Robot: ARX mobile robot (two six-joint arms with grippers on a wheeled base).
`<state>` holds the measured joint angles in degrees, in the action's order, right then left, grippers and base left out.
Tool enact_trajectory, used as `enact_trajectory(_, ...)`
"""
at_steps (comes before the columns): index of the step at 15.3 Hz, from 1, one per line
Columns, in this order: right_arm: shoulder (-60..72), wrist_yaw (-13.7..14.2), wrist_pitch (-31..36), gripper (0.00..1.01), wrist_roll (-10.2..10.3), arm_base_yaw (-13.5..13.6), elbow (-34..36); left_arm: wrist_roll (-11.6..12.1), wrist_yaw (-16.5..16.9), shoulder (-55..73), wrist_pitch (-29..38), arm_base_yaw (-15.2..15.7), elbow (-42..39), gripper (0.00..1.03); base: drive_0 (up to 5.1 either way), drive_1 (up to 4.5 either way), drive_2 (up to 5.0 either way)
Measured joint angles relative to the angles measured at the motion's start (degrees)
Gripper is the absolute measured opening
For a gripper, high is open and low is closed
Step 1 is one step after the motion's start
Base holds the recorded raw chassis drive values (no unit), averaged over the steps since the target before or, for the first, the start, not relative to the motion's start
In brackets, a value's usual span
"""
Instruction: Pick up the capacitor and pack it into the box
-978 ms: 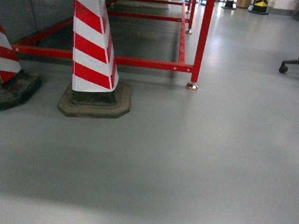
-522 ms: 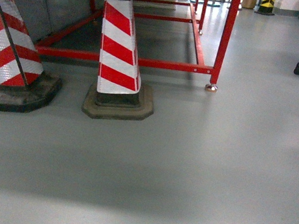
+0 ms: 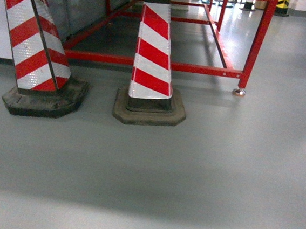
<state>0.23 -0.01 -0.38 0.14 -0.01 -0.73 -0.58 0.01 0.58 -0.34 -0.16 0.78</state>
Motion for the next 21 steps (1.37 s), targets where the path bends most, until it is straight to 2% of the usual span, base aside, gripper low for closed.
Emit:
enact_trajectory(10,0.02,0.0,0.07,0.98,0.0,0.0,0.02,0.0,-0.02,0.0,-0.07,0.0,0.0,0.43,-5.1,2.33,2.3)
enact_trajectory(21,0.0,0.02,0.11,0.98,0.0,0.0,0.0,0.0,0.0,0.0,-0.09,0.0,0.0,0.43,1.3,3.12,-4.5)
